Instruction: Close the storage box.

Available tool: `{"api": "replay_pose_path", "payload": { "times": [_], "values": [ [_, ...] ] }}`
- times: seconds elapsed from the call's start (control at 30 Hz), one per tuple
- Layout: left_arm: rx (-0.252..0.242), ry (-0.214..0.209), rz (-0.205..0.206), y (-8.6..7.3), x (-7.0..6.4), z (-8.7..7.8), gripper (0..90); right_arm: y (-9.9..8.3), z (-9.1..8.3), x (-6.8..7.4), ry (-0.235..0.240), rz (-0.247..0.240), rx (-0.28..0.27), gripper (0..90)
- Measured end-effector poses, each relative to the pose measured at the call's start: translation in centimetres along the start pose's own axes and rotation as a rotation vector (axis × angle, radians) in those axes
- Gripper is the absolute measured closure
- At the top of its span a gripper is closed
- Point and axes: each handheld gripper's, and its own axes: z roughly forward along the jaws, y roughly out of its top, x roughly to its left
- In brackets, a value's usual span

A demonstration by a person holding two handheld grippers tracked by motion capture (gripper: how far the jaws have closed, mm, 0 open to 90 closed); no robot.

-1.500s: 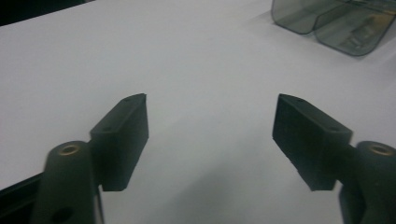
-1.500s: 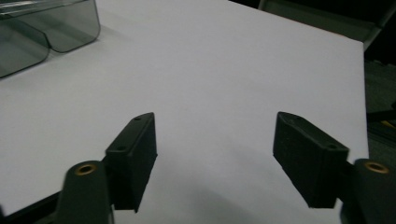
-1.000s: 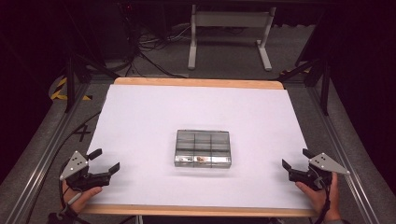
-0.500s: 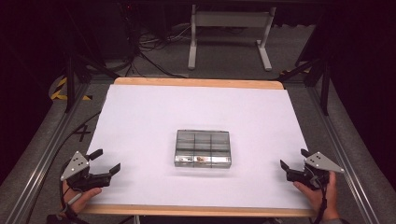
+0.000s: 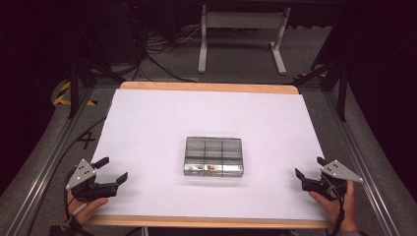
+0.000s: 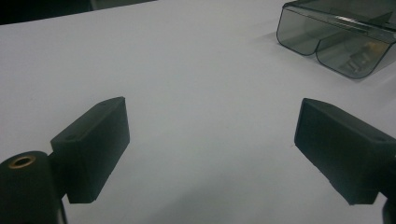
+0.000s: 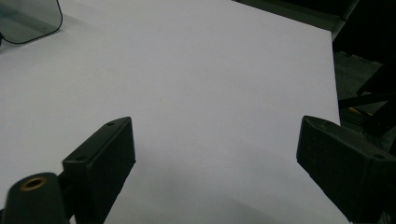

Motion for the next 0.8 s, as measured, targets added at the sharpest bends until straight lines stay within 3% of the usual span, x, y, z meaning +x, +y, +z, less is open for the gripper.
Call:
{"api": "replay_pose_path", "payload": {
  "times": [0.8],
  "values": [
    [0.023,0.004,-0.002,0.10,0.04,0.18,11.0,-0.01,0.01,-0.13,0.005,0.012,0.001,12.2]
  ]
}}
